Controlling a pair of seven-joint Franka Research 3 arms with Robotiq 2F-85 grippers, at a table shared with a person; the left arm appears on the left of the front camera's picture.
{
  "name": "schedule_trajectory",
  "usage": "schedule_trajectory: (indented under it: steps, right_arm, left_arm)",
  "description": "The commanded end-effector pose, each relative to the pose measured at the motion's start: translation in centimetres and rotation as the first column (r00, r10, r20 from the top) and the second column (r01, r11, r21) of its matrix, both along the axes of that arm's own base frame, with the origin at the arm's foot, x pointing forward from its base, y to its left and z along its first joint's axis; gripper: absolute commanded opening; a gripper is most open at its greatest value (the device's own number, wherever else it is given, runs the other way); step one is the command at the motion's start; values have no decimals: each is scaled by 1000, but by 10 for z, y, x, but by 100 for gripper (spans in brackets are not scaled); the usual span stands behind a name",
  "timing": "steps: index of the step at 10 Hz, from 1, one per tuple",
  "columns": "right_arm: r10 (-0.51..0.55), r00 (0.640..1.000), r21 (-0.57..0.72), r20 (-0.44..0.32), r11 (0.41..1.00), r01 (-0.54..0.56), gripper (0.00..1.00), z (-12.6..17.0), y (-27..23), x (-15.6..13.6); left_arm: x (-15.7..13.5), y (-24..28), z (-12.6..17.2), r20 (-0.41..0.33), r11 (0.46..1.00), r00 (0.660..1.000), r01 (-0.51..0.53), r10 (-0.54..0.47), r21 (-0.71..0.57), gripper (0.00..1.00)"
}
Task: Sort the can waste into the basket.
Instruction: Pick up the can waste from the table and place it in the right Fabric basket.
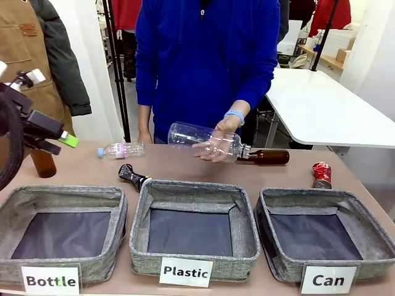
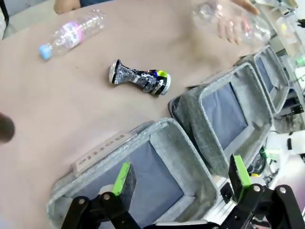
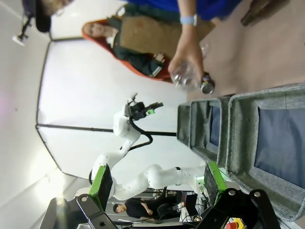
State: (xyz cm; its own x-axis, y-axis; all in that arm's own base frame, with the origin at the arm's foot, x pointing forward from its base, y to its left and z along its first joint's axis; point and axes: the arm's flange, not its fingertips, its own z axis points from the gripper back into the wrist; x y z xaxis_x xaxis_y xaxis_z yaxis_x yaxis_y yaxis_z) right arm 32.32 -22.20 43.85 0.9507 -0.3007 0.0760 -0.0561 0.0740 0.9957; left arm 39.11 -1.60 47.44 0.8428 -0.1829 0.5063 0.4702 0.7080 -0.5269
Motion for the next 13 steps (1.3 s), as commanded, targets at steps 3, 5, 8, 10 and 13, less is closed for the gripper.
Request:
schedule_trajectory:
  steps: [3,5,8,10,13]
  right_arm:
    - [14,1000,-9,18,1000,-14,100,2,-2,-2]
    - [14,1000,-9,18,1000,-14,100,2,-2,-2]
    - [14,1000,-9,18,1000,-14,100,2,-2,-2]
    - [14,1000,-9,18,1000,-14,100,2,-2,-2]
    - [14,1000,-9,18,1000,-14,100,2,-2,-2]
  left_arm:
    - [22,-17,-5,-57,998,996,70,-70,-1,100]
    - [4,35,11,-77,988,990,110,-119,-106,100]
    - [-54,110,2,-17,950,985,164,-174,-267,100]
    - [-55,107,-5,6,942,984,173,-179,-287,100]
    - [-12,25,-7,-11,978,986,165,-168,-129,100]
